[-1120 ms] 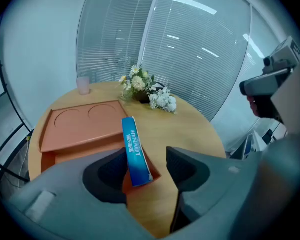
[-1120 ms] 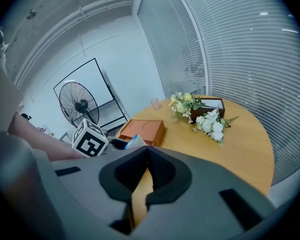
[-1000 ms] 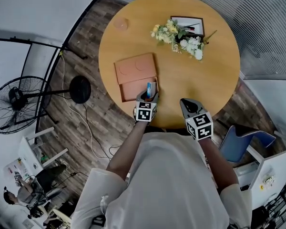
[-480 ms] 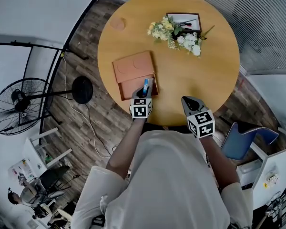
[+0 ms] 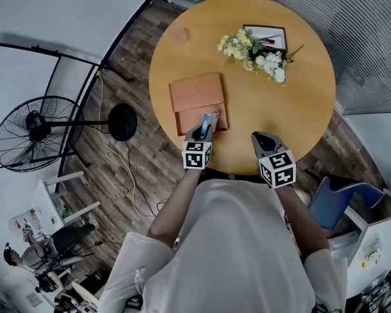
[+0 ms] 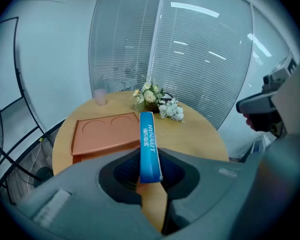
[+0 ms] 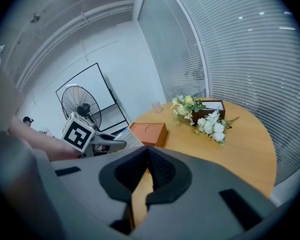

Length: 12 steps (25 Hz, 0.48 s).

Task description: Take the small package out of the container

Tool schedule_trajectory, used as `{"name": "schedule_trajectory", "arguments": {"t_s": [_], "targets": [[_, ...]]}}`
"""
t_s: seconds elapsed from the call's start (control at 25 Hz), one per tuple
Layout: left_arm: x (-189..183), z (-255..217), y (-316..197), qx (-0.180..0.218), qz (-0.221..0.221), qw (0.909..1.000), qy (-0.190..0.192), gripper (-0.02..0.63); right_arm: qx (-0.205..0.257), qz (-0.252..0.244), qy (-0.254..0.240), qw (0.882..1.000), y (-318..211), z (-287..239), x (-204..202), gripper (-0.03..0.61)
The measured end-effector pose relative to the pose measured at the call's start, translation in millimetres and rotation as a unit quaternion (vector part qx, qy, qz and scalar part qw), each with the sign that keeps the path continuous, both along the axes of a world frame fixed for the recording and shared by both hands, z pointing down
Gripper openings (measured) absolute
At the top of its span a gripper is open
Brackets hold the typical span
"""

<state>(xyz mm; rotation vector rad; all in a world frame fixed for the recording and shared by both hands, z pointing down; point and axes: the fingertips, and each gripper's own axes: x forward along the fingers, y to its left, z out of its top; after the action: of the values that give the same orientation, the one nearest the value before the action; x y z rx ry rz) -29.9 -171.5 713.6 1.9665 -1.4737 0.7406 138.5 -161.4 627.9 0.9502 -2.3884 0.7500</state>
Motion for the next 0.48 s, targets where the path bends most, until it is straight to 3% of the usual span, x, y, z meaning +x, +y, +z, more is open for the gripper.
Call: {"name": "schedule_trajectory", "arguments": {"t_s": [0.48], "targets": [[-34,-48,57,0.038,0.021,0.9984,0.036,0.074,0.035,-0.001,0.021,0.999,48,-28,-46,0.003]]}}
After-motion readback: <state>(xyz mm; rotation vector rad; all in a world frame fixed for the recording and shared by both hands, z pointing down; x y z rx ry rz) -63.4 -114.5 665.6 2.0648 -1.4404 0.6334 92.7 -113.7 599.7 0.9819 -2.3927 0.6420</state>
